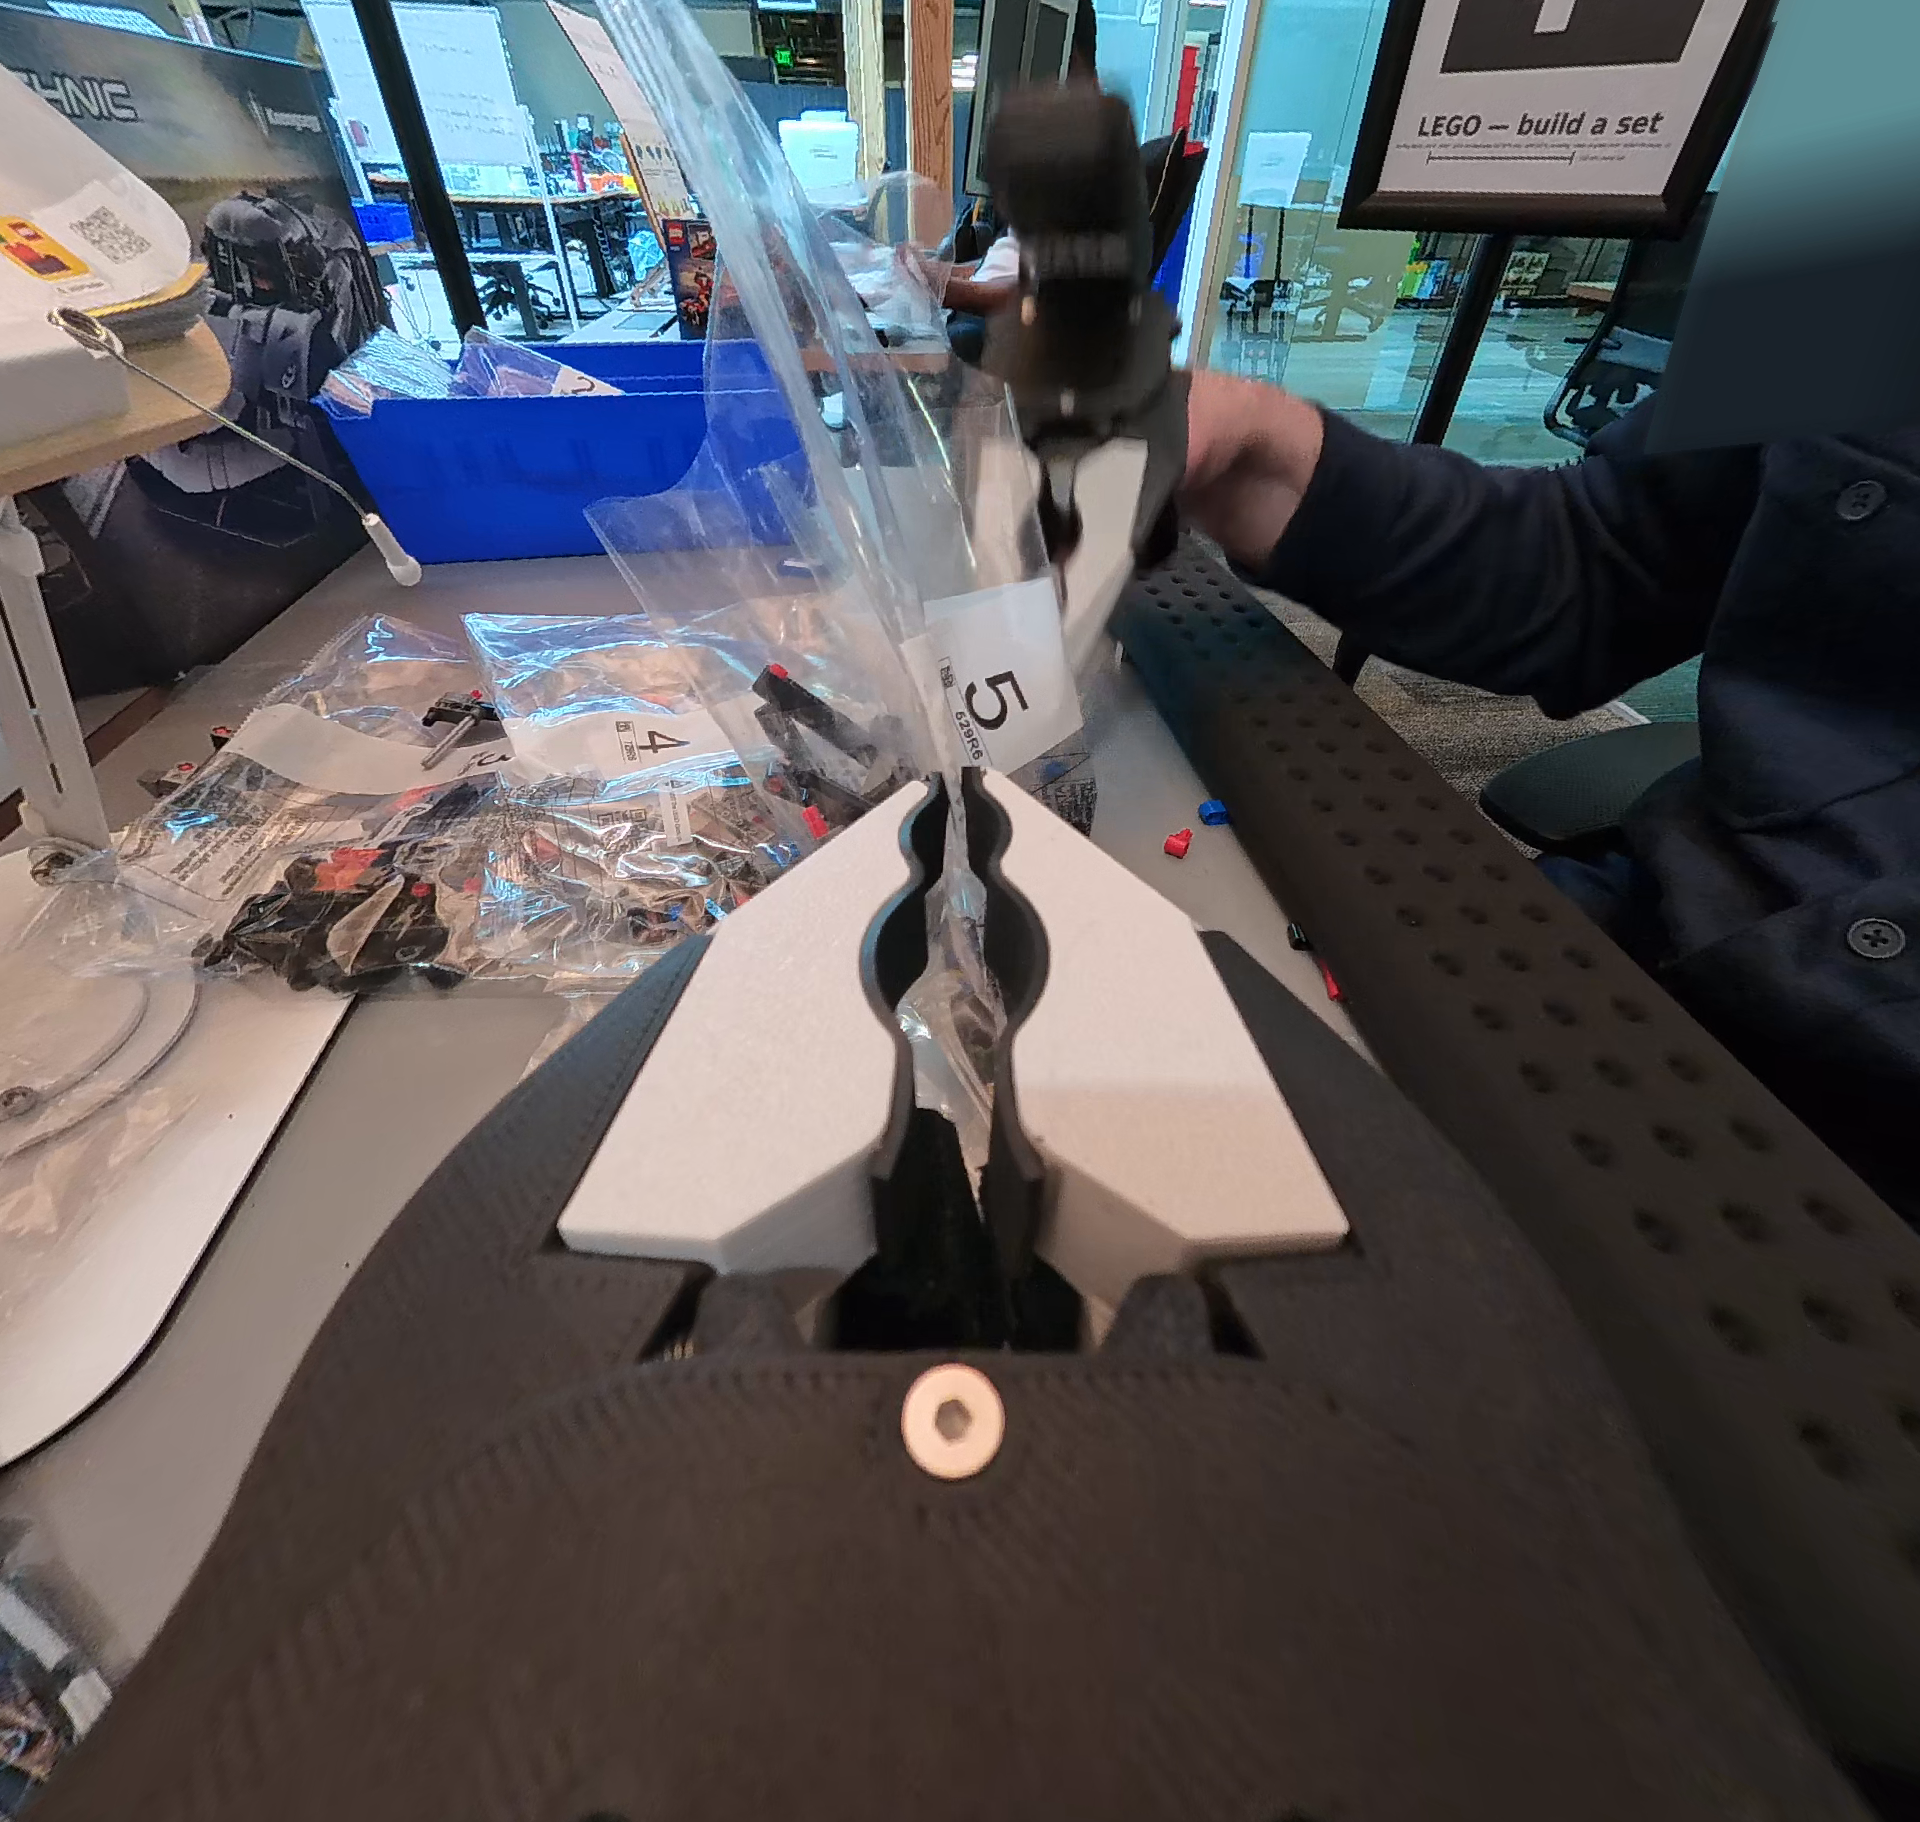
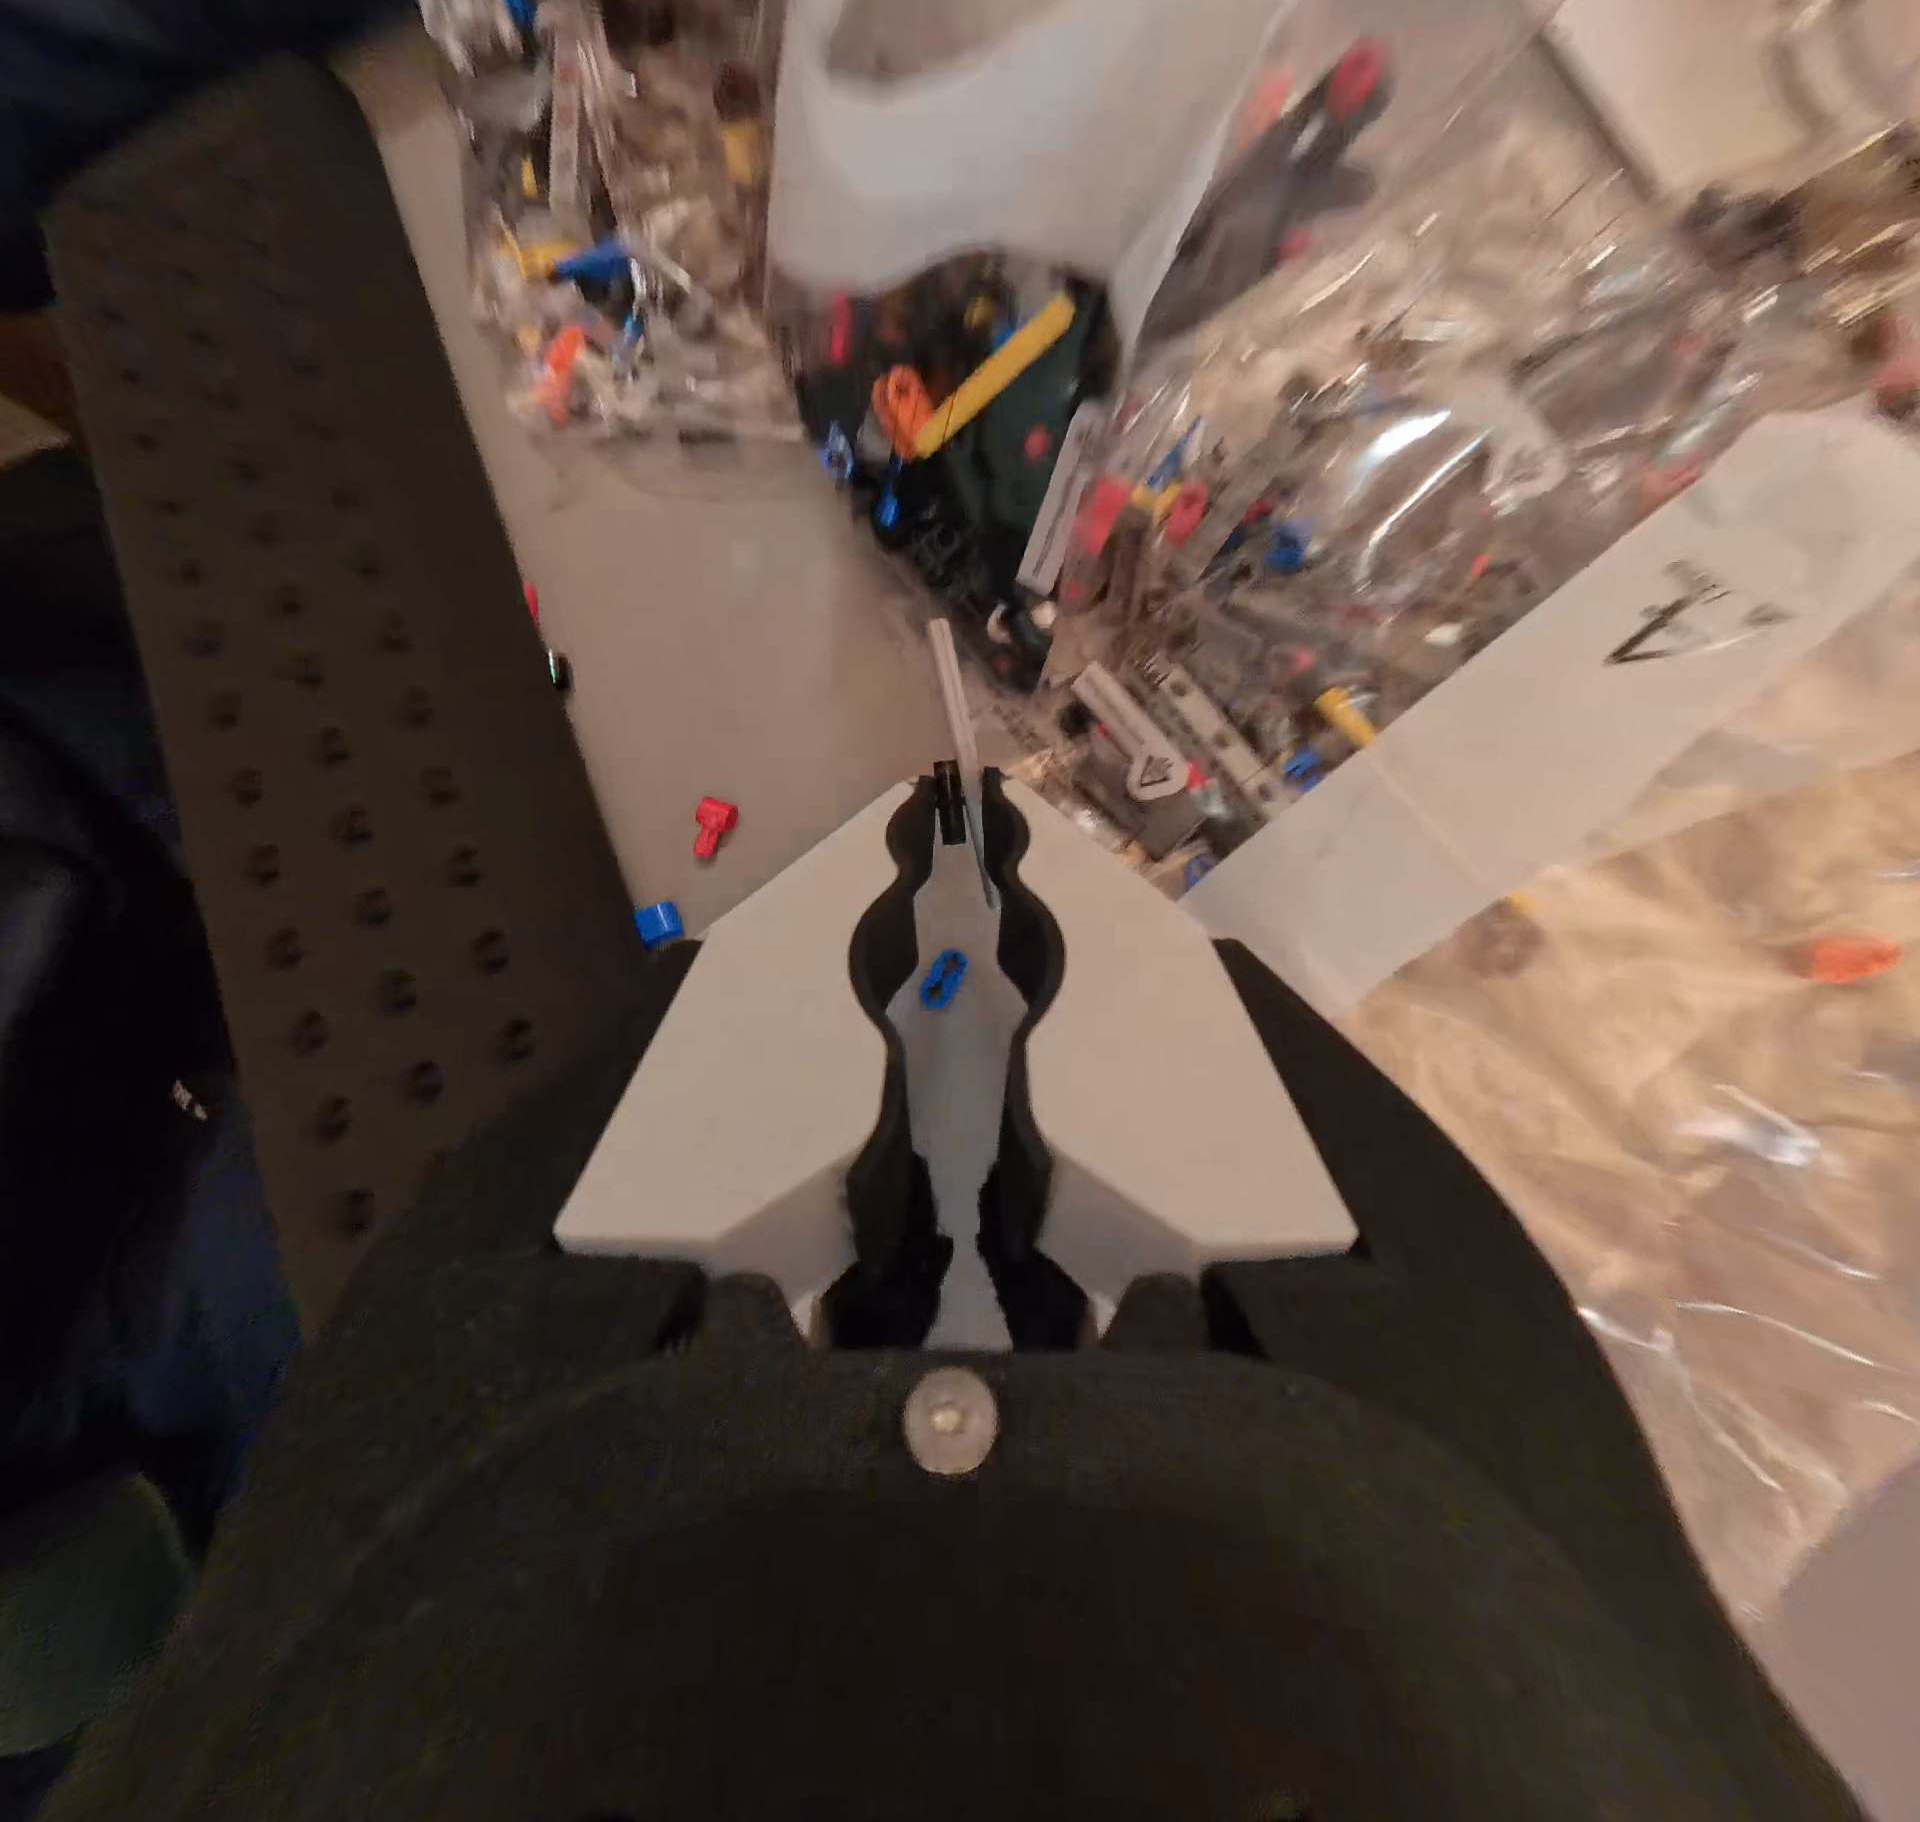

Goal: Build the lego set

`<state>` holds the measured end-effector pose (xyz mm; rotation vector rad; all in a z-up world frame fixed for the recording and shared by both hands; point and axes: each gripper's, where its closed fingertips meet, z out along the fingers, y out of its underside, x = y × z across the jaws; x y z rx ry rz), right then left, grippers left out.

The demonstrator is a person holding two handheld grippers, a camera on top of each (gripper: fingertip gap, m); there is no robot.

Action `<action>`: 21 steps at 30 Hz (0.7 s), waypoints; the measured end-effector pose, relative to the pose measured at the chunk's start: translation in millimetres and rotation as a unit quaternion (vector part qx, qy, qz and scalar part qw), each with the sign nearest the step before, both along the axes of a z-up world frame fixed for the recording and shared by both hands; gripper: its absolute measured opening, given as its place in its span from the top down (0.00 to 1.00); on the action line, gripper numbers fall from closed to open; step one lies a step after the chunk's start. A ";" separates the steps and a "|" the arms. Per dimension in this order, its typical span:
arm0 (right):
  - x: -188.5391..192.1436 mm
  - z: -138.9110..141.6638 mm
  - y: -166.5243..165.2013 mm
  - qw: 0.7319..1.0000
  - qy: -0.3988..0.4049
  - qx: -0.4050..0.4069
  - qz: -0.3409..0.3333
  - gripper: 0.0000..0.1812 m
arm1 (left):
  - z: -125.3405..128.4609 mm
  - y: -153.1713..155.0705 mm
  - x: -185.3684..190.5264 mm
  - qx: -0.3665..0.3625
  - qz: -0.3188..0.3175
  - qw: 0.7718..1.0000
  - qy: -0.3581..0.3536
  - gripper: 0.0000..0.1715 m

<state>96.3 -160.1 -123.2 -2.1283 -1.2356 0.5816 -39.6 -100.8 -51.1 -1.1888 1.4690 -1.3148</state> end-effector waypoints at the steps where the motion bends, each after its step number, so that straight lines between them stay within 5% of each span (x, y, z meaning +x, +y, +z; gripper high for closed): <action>1: 1.4 13.0 5.2 1.000 0.007 0.015 -0.007 0.96 | 0.0 -0.2 0.1 0.000 0.000 1.000 0.000 0.99; 11: -19.2 120.4 59.9 0.991 0.013 0.133 -0.018 0.96 | 1.4 -0.7 -0.4 0.006 0.001 1.000 -0.002 0.99; 21: -69.4 129.1 73.0 0.993 -0.035 0.108 0.038 0.96 | 9.9 -1.3 -3.1 0.015 0.004 1.000 -0.017 0.99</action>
